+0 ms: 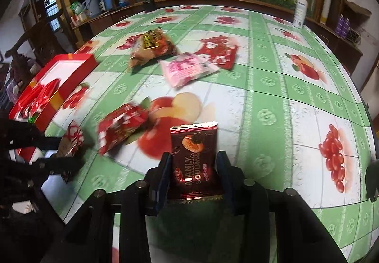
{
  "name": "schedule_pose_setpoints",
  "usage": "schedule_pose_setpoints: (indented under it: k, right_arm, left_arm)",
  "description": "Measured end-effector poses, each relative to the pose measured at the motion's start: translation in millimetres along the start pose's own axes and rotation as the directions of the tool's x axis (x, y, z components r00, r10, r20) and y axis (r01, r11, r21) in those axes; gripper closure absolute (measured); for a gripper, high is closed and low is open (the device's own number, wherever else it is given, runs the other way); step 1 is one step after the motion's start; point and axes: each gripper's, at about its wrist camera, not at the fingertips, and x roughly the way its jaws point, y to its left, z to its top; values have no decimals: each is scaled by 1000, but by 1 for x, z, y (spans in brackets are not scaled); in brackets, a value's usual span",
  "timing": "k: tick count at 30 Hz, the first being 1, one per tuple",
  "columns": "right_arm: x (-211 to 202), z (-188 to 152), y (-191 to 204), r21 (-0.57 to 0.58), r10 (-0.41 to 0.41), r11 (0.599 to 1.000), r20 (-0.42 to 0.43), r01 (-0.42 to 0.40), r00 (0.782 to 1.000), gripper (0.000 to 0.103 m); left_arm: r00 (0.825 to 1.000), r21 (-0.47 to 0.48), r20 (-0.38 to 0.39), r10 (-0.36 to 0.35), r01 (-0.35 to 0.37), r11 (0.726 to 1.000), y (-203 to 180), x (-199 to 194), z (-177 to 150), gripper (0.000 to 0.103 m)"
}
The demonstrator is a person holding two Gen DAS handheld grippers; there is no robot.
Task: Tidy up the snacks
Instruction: 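Grasp white packet with red pattern using the left tool, then carry both packets over the tray and release them from both tools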
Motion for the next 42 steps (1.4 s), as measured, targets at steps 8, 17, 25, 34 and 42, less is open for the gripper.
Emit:
schedule_pose_setpoints:
  k: [8, 17, 25, 34, 42]
  right_arm:
    - [-16, -15, 10, 48, 96, 994, -22, -94, 995, 67]
    - [-56, -3, 21, 106, 199, 973, 55, -204, 978, 67]
    - [-52, 40, 90, 10, 298, 954, 92, -300, 950, 67]
    - [-1, 102, 201, -91, 442, 895, 44, -437, 896, 67]
    - [21, 133, 272, -145, 471, 876, 44, -461, 881, 67]
  left_arm:
    - [998, 1, 61, -11, 11, 1000, 7, -24, -7, 76]
    - [989, -43, 145, 16, -10, 999, 36, -57, -23, 76]
    - [969, -149, 224, 101, -69, 986, 87, -88, -39, 76]
    - [929, -297, 247, 277, -199, 934, 152, -112, -57, 76]
    - [905, -383, 247, 346, -237, 893, 199, -121, -68, 76]
